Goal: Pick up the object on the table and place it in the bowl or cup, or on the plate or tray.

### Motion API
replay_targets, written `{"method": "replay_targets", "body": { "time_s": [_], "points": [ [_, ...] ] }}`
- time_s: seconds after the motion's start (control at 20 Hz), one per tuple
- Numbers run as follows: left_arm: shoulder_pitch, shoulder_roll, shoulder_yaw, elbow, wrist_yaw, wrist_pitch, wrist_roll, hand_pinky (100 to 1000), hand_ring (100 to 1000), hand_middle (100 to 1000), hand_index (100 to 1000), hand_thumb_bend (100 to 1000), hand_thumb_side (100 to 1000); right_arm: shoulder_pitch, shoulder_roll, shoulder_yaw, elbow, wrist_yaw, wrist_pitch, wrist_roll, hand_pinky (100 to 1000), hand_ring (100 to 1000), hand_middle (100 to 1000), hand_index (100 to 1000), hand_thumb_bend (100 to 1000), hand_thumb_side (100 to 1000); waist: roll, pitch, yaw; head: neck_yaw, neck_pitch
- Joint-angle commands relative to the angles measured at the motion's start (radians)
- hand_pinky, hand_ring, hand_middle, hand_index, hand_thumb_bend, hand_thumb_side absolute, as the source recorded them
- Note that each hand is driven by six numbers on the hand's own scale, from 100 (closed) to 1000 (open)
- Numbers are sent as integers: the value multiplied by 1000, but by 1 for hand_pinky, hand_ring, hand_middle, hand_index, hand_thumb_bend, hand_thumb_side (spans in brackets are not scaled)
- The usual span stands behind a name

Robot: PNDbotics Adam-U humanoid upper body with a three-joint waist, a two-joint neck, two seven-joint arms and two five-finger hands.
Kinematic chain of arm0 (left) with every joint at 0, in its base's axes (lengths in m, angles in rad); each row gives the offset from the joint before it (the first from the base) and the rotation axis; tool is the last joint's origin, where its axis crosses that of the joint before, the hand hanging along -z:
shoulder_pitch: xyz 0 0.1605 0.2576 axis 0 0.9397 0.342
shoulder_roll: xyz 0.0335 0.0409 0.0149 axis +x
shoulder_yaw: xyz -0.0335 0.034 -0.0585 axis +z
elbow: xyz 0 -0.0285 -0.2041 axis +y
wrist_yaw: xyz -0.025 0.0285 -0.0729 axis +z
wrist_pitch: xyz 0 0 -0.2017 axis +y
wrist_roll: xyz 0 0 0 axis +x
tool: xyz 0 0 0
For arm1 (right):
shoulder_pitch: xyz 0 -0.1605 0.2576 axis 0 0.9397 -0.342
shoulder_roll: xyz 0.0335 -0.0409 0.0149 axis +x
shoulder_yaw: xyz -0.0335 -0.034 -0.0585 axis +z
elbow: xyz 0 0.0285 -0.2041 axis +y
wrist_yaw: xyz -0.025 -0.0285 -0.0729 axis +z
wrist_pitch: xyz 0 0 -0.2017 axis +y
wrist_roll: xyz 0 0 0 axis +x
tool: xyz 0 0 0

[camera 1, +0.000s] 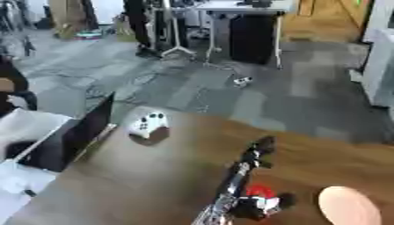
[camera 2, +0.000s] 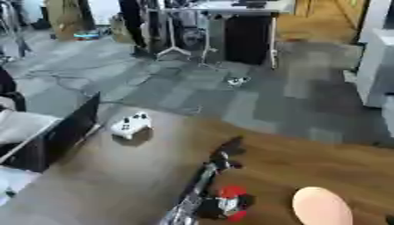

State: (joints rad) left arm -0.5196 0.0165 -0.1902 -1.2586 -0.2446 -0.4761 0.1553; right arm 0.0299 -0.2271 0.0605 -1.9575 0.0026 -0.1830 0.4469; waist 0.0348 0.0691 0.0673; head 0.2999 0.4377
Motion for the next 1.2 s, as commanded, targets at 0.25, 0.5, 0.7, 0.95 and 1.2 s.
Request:
{"method": "replay_targets", "body": {
  "time_s": [0.25, 0.5, 0.7, 0.95, 1.2],
  "points": [
    [-2, 7, -4, -34, 61, 11, 49, 269, 502, 685, 712, 186, 819, -4, 5, 0, -10, 11, -5, 5, 509, 580, 581, 1000, 100, 607, -5, -6, -3, 5, -77],
    [70, 52, -79, -131, 143, 35, 162, 100, 125, 267, 391, 100, 787, -13, 5, 4, -6, 15, -5, 6, 508, 580, 581, 1000, 100, 606, -4, 1, -7, 0, -126],
    [153, 82, -156, -194, 196, 46, 128, 100, 150, 306, 428, 100, 786, -17, 4, 7, -3, 12, -4, 7, 508, 580, 581, 1000, 100, 612, -4, 3, 1, -14, -155],
    [187, 55, -164, -228, 211, 52, 94, 100, 149, 302, 423, 100, 789, -18, 5, 8, -4, 5, -3, 9, 507, 580, 582, 1000, 100, 600, -8, -2, 9, -10, -172],
    [227, 33, -178, -236, 235, 58, 63, 100, 287, 457, 546, 100, 829, -22, 6, 7, -6, -1, 4, 8, 507, 581, 583, 1000, 100, 604, -6, -1, 10, -24, -191]
  ]
}}
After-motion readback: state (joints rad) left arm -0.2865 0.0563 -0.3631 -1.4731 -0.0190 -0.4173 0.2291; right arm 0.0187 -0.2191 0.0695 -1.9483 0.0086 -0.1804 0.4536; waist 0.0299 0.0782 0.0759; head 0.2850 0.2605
